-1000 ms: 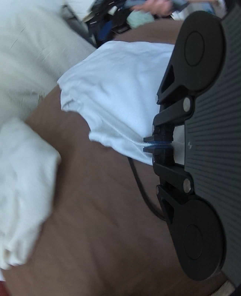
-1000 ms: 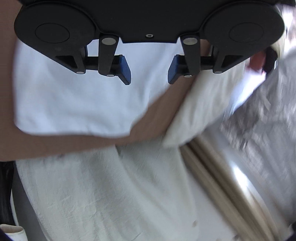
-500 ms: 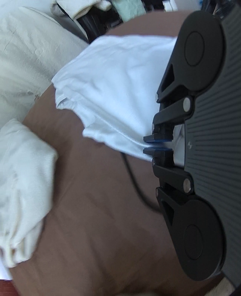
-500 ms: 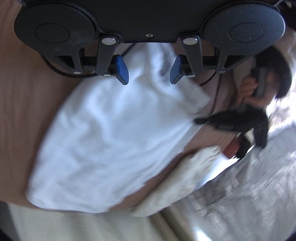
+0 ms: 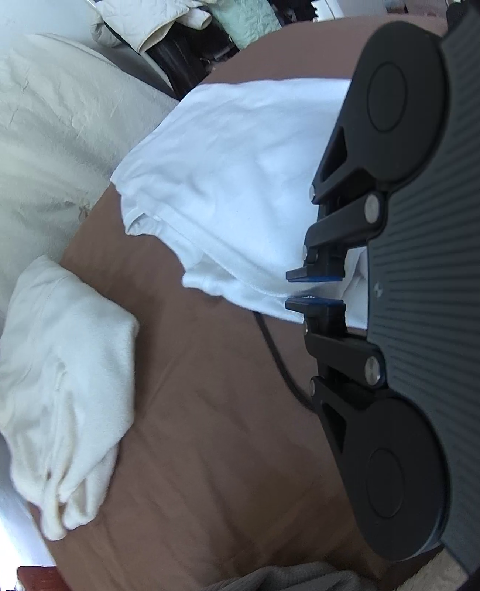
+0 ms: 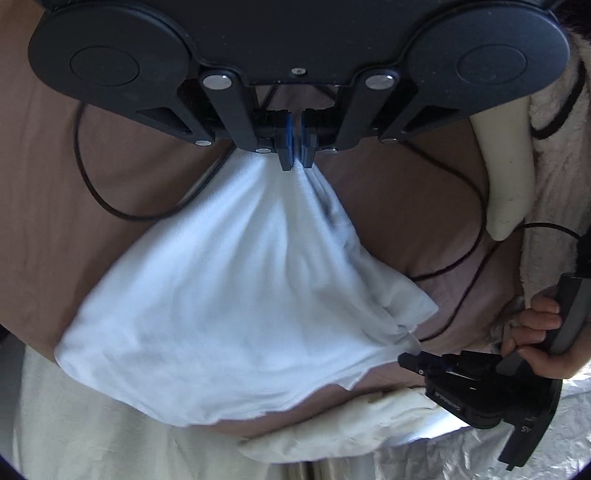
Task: Fold clothes
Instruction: 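Pinch the T-shirt hem with the left gripper while the right gripper pinches the shirt body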
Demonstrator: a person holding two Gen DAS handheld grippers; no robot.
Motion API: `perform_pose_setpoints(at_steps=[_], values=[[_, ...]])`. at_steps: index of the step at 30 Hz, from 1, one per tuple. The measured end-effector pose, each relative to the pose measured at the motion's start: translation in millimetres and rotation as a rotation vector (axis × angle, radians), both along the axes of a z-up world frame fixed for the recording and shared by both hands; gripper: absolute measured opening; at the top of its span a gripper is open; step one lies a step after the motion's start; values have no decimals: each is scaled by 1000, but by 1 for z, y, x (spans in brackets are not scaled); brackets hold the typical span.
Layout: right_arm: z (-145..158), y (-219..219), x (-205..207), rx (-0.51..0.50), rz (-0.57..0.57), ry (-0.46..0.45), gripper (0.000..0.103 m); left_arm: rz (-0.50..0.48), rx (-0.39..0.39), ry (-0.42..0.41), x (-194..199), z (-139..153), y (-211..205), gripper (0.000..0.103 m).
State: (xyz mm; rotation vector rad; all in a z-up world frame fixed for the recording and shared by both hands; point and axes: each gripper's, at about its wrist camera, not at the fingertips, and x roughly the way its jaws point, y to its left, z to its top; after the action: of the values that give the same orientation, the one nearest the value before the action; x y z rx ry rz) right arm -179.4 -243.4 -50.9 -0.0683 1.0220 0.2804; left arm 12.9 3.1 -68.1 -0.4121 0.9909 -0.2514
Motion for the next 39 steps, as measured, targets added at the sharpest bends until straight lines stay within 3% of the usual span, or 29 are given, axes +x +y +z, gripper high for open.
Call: perform_pose_setpoints(at_steps=[3, 4, 5, 6, 7, 9, 12, 14, 16, 19, 26, 28, 30, 31, 32, 35, 39], values=[[3, 3, -3, -76, -18, 1, 6, -4, -41, 52, 6, -10, 1, 10], [5, 5, -4, -93, -22, -7, 6, -1, -54, 68, 7, -13, 1, 20], [5, 7, -5, -110, -20, -11, 6, 0, -64, 80, 9, -17, 0, 37], [7, 9, -6, -126, -14, -16, 6, -1, -70, 88, 11, -21, -1, 40], [9, 11, -7, -137, -10, -25, 6, -10, -56, 85, 12, -22, -4, 36], [14, 13, -10, -154, -7, -47, 6, -52, 35, 30, 10, -13, -14, 0], [33, 15, -21, -185, -57, -152, 5, -134, 172, -195, -18, 25, -24, 1], [48, 16, -30, -200, -93, -213, 5, -180, 172, -296, -39, 42, -21, 1], [44, 18, -34, -195, -105, -181, 5, -194, 180, -260, -44, 36, -17, 2], [10, 24, -26, -227, -65, -45, 5, -158, 199, -77, -25, 5, -11, 2], [18, 17, -23, -24, -42, 48, 7, -55, 327, -55, -20, 1, -5, 3], [28, 6, -24, 64, -69, 33, 12, -32, 229, -44, -19, 4, 6, 8], [42, -10, -20, 173, -107, -6, 25, -25, 80, -14, -16, 5, 19, 23], [50, -18, -16, 228, -124, -31, 40, -22, 22, 10, -13, 3, 23, 36], [57, -27, -11, 275, -145, -61, 53, -20, -27, 34, -11, 0, 26, 41], [77, -52, 11, 350, -218, -158, 65, -15, -101, 116, -8, -11, 26, 41], [72, -78, 57, 317, -284, -200, 68, -11, -195, 187, -4, -28, 24, 50]])
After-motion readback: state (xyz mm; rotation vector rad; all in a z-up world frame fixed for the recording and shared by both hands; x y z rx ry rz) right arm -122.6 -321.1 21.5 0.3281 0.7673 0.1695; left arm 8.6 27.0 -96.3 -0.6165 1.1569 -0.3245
